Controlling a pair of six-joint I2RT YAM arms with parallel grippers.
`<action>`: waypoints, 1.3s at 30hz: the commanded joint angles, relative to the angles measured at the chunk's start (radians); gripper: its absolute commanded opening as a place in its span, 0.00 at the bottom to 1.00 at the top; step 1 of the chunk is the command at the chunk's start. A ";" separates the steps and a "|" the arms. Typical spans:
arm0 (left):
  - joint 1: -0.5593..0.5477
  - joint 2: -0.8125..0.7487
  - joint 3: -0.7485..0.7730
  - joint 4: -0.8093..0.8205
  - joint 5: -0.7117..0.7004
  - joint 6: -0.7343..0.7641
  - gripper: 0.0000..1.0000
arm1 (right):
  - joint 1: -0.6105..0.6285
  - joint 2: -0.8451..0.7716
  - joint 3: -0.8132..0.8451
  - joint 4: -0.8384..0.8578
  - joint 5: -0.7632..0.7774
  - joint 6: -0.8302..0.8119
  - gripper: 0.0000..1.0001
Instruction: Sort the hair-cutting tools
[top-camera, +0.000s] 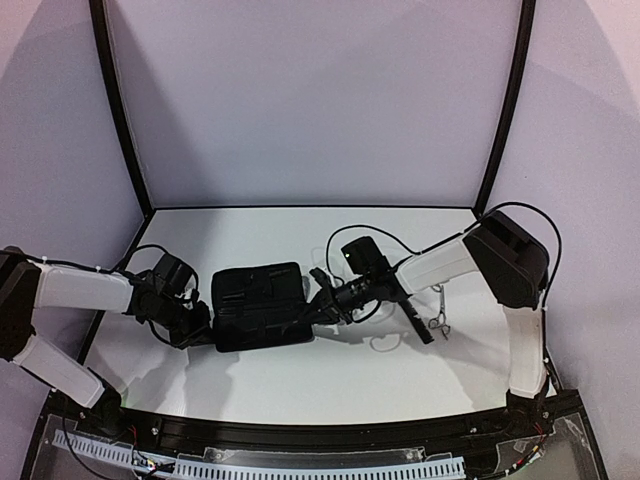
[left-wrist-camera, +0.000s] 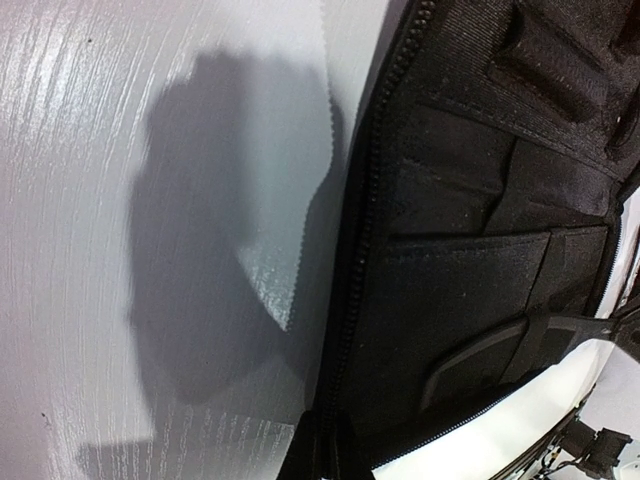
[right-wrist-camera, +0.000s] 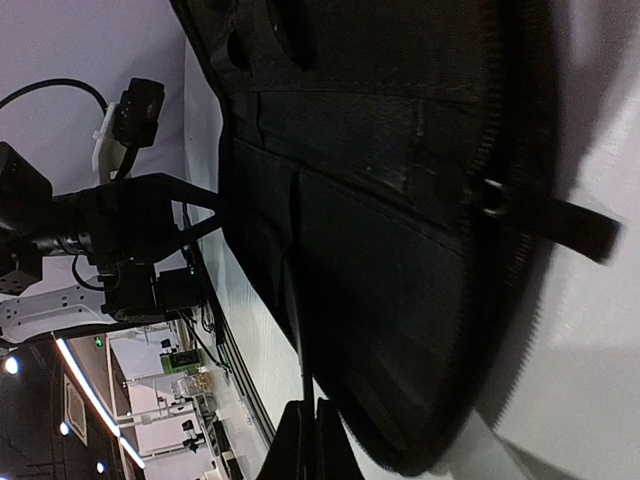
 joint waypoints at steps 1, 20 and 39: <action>-0.007 0.011 -0.023 0.059 0.043 -0.014 0.01 | 0.045 0.032 0.021 0.029 0.060 0.033 0.00; -0.007 -0.037 -0.039 0.053 0.048 -0.030 0.01 | 0.121 0.064 0.013 0.202 0.199 0.186 0.00; -0.007 -0.105 -0.072 -0.045 -0.064 -0.002 0.01 | 0.095 -0.013 0.065 -0.188 0.381 -0.062 0.22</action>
